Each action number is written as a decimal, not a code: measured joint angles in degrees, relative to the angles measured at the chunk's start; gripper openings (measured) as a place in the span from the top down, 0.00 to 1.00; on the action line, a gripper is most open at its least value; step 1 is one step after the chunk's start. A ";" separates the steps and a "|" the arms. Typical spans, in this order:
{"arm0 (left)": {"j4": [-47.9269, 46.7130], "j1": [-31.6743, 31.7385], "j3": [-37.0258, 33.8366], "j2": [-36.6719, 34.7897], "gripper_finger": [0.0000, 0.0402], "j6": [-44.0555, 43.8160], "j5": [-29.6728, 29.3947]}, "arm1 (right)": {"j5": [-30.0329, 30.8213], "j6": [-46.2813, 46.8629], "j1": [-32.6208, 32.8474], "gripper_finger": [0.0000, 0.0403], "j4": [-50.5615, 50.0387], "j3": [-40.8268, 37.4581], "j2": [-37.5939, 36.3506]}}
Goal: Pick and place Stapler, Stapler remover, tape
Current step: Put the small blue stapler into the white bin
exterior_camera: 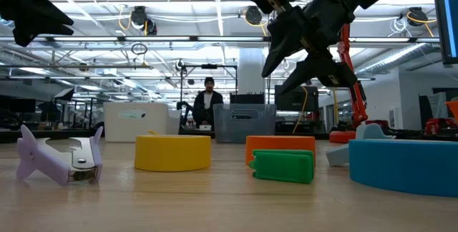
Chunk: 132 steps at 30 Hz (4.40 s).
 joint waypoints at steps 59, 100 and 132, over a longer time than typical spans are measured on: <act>-0.01 0.00 0.02 -0.02 0.70 0.21 -0.07 | 6.25 12.59 4.22 0.62 -32.28 22.38 16.98; -0.04 0.02 0.02 -0.01 0.70 0.21 -0.07 | 3.52 13.28 3.50 0.62 -29.47 22.49 24.90; -0.04 0.02 0.02 0.00 0.70 0.20 -0.07 | 3.70 10.42 3.52 0.62 -28.81 22.34 25.07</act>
